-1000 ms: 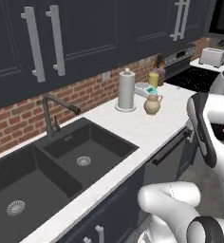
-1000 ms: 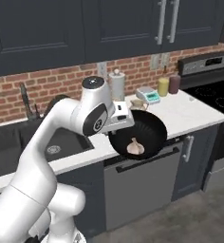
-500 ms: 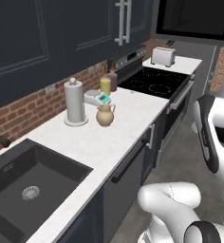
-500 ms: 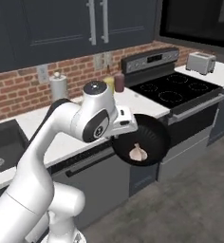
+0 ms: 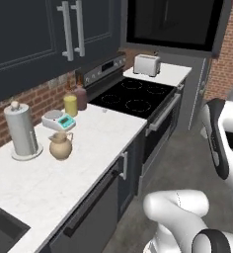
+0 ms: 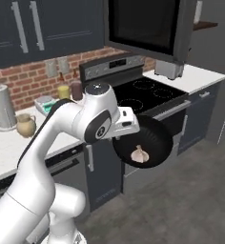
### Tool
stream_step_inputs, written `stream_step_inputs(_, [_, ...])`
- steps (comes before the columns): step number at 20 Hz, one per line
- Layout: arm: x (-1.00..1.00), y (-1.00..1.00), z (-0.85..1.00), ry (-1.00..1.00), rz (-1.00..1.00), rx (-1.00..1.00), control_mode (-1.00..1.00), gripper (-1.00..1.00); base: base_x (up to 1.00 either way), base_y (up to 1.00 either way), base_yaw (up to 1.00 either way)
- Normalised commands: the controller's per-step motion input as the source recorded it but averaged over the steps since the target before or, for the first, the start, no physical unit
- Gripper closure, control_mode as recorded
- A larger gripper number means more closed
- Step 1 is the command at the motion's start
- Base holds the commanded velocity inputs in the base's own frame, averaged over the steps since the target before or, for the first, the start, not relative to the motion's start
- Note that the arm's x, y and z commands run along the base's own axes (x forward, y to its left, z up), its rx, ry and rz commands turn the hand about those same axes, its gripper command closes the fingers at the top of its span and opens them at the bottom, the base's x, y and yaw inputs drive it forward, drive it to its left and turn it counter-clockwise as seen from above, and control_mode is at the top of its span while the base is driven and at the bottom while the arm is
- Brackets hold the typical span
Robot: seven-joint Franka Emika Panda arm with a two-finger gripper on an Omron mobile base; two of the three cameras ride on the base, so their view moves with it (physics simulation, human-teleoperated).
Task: Pick the garlic from the sink and place it in the bowl. Then pick the bowl and place it in the microwave. Then close the microwave door and press the start button.
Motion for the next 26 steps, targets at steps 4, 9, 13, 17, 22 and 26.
stream_step_inputs(4, [0.00,0.00,0.00,0.00,0.00,0.00,1.00,1.00,0.01,-1.00,0.01])
stream_step_inputs(9, [0.00,0.00,0.00,0.00,0.00,0.00,1.00,1.00,0.00,-1.00,0.14])
stream_step_inputs(13, [0.00,0.00,0.00,0.00,0.00,0.00,1.00,1.00,0.03,-1.00,0.28])
stream_step_inputs(17, [0.00,0.00,0.00,0.00,0.00,0.00,1.00,1.00,0.17,-1.00,0.34])
stream_step_inputs(22, [0.00,0.00,0.00,0.00,0.00,0.00,1.00,1.00,0.37,-1.00,0.42])
stream_step_inputs(26, [0.00,0.00,0.00,0.00,0.00,0.00,1.00,1.00,0.83,-0.86,0.47])
